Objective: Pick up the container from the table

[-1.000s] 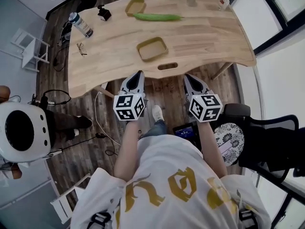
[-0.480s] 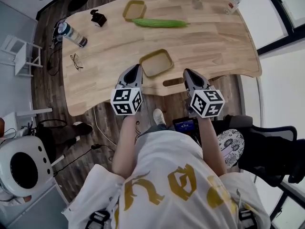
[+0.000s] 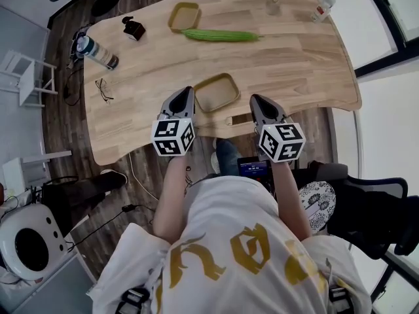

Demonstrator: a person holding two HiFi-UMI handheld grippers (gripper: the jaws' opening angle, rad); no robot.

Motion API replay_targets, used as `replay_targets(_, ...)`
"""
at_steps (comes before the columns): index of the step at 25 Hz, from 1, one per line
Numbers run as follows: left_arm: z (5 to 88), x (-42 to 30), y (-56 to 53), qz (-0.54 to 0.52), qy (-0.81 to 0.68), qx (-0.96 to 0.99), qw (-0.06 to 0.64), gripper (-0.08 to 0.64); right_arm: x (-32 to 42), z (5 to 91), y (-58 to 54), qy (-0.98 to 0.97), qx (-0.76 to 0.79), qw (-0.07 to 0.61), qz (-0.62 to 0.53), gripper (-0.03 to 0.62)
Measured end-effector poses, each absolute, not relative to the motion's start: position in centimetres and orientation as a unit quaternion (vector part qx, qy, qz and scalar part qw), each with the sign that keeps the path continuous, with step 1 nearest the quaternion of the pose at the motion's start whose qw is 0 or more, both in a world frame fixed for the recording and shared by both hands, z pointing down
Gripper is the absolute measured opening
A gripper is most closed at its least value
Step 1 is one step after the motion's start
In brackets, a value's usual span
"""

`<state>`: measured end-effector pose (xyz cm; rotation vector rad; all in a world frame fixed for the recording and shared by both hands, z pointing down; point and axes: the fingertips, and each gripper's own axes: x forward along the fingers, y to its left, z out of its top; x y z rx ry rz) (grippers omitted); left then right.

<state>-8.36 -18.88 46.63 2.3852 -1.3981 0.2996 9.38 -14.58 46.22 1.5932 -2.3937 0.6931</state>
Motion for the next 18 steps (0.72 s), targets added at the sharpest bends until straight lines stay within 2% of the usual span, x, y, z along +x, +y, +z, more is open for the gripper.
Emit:
replay_targets(7,47.6,-8.8,-19.7,0.117,-0.5,0.839,0.182,0.009,9.7,46.9,-16.3,-0.805,0.541,0.093,0.223,0.014)
replay_targets(18,52.1,-9.9,-20.1,0.151,-0.51,0.819,0.218,0.011,8.8,50.9,-18.4,-0.804,0.527,0.142,0.239,0.014)
